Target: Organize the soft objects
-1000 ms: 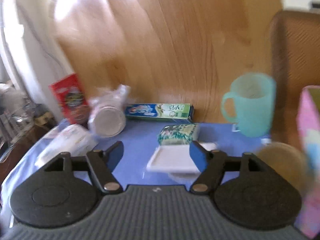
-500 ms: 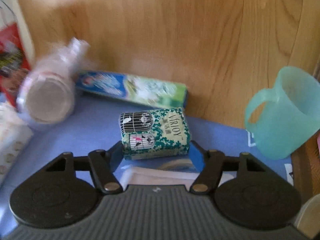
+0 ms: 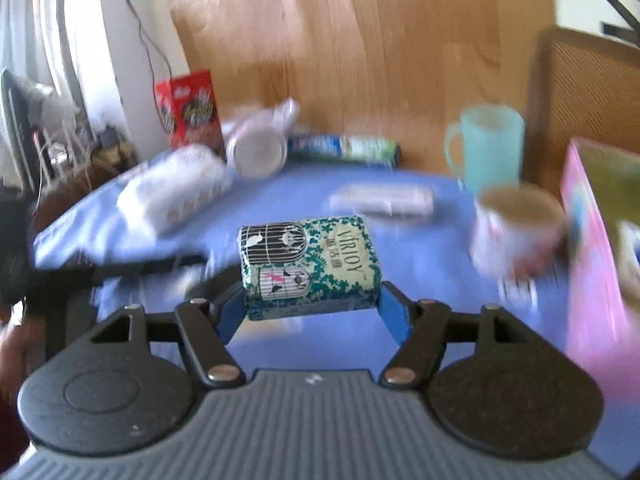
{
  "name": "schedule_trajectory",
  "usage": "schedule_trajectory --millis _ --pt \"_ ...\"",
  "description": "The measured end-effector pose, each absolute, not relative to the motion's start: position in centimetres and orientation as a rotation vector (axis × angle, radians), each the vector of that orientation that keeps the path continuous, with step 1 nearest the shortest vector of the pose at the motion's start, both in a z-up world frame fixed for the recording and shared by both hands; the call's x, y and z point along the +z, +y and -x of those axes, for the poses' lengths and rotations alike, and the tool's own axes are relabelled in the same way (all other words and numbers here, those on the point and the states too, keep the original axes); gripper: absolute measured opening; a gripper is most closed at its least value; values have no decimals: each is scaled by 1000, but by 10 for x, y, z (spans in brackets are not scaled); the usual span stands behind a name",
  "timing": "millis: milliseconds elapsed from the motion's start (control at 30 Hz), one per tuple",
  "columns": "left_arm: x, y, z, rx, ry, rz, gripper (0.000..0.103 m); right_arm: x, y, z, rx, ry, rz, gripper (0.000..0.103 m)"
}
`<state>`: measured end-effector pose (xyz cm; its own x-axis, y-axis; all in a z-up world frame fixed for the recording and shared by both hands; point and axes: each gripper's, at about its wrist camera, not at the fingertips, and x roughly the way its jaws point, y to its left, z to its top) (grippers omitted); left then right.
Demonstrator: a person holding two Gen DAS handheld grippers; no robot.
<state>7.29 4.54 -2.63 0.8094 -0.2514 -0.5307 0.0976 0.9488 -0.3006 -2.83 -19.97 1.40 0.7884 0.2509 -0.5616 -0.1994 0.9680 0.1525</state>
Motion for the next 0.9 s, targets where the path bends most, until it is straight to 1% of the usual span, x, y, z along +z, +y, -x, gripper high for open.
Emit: schedule_trajectory --millis 67,133,200,233,267,333,400,667,833,900 --pt "-26 41 -73 -176 604 238 79 4 -198 42 218 624 -100 75" --pt "-26 38 -73 -165 608 222 79 -5 -191 37 189 627 -99 77" --pt "-25 37 -72 -156 609 213 80 -9 -184 29 159 627 -99 82" --pt "-25 37 -72 -151 609 210 81 -9 -183 30 154 621 -104 86" --pt "-25 36 -72 -147 609 208 86 -10 -182 31 153 617 -110 87" --pt "-24 37 -71 -138 604 206 90 -12 -180 33 157 606 -121 89" --pt "-24 38 -71 -136 601 207 90 -11 -180 37 151 593 -126 91" --pt "-24 38 -71 -146 588 203 91 -1 -185 59 94 471 -167 91" --pt "-22 35 -67 -143 546 169 91 5 -184 65 80 418 -164 90" --pt "-21 34 -64 -128 524 159 94 4 -185 67 60 399 -152 90"
